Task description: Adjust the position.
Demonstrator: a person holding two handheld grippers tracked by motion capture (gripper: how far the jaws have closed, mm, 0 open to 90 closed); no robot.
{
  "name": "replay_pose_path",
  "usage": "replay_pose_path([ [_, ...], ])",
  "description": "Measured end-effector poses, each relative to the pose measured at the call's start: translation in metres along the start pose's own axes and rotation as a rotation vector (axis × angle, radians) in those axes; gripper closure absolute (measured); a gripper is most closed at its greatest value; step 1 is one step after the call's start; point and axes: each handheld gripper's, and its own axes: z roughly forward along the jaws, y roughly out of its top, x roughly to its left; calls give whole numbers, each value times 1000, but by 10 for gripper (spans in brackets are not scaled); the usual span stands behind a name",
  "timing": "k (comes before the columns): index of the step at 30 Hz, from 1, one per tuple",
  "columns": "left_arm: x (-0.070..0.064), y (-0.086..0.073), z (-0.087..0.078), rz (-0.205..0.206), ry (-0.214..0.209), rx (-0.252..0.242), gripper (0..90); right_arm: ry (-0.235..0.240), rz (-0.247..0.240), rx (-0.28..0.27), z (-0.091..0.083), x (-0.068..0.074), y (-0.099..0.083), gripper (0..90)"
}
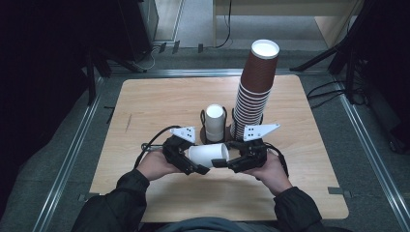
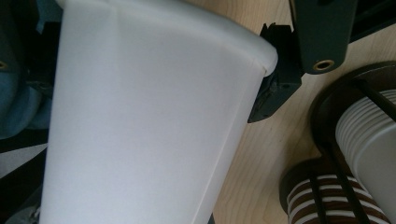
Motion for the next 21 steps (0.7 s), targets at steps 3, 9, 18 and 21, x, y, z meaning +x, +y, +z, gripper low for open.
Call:
replay_pose_path([
  [3, -2, 0, -1, 17, 12, 5, 271, -6, -20, 12, 1, 2, 0, 357],
  [9, -2, 1, -6, 6, 13, 5, 277, -16, -18, 37, 0, 1, -1, 244],
  [18, -1, -1, -9, -2, 25, 29, 272, -78, -73, 192, 3, -1, -9, 255],
  [21, 1, -2, -9, -1, 30, 55, 266, -95, -76, 226, 5, -2, -11, 258],
])
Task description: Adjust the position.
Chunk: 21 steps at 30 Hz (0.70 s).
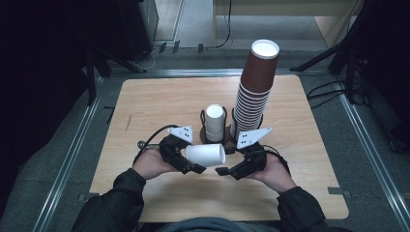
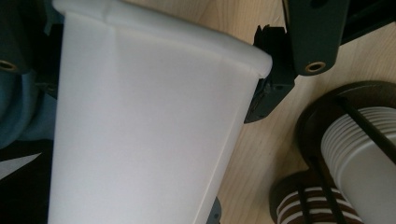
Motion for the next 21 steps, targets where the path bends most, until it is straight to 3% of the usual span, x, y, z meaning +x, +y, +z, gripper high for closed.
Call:
replay_pose_path([
  [10, 1, -4, 10, 29, 80, 140, 263, -22, -11, 56, 5, -1, -3, 270],
  [14, 2, -5, 15, 23, 93, 191, 262, -25, -21, 83, 7, 1, -4, 270],
  [21, 3, -7, 20, 28, 101, 235, 263, -38, -34, 117, 12, 1, -5, 252],
])
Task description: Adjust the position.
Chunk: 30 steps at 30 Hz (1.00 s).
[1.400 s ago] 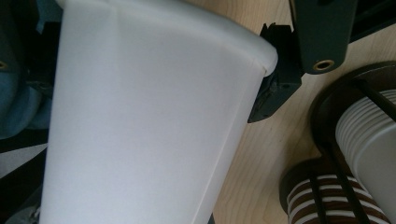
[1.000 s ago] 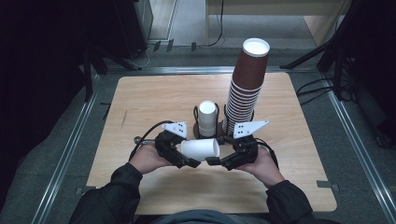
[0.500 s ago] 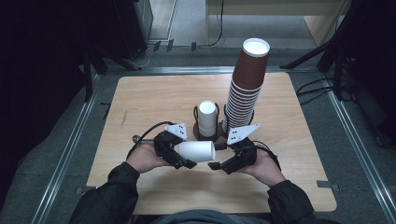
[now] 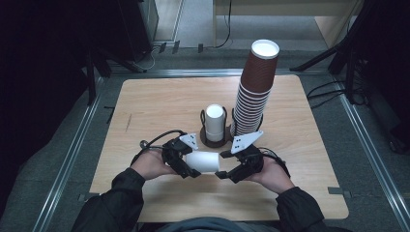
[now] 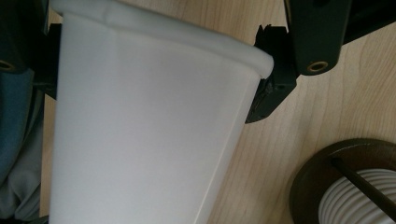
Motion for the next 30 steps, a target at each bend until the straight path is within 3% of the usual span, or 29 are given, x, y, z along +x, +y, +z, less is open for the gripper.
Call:
replay_pose_path([
  [11, 1, 5, 12, 3, 15, 67, 263, -22, -37, 41, 4, 1, 2, 235],
  [17, -1, 7, 18, 34, 29, 106, 264, -33, -67, 78, 11, 1, 3, 228],
  [30, -10, 14, 25, 81, 13, 121, 263, -53, -112, 158, 30, 10, 7, 252],
])
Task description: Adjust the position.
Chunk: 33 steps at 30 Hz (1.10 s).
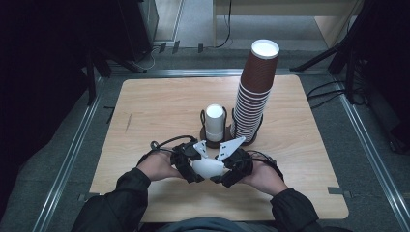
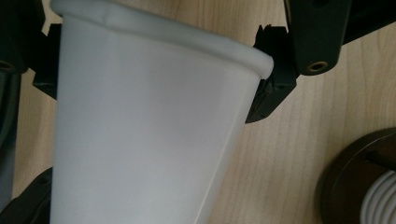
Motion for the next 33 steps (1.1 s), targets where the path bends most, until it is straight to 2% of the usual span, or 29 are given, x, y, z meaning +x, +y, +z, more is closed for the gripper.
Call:
replay_pose_path([
  [4, -1, 1, 2, 3, 1, 5, 264, 3, -7, 12, 3, 1, 1, 278],
  [6, -2, 2, 2, 10, 3, 4, 264, 15, -11, 15, 3, 1, 1, 334],
  [13, -2, 0, 1, 19, -9, 1, 251, 25, -42, 23, 2, 4, 2, 355],
  [17, -1, -1, -5, 17, 5, -38, 230, 6, -54, 7, -2, 5, 4, 354],
  [21, 0, -3, -12, 3, 25, -81, 121, 5, -44, -15, -7, 4, 3, 354],
  [23, 1, -5, -16, 2, 25, -104, 124, 7, -38, -29, -10, 3, 2, 353],
  [28, 4, -10, -22, -57, 10, -159, 124, -4, -52, -81, -15, -1, -1, 349],
  [33, 5, -14, -27, -55, 4, -182, 126, 3, -29, -104, -20, -3, -4, 348],
])
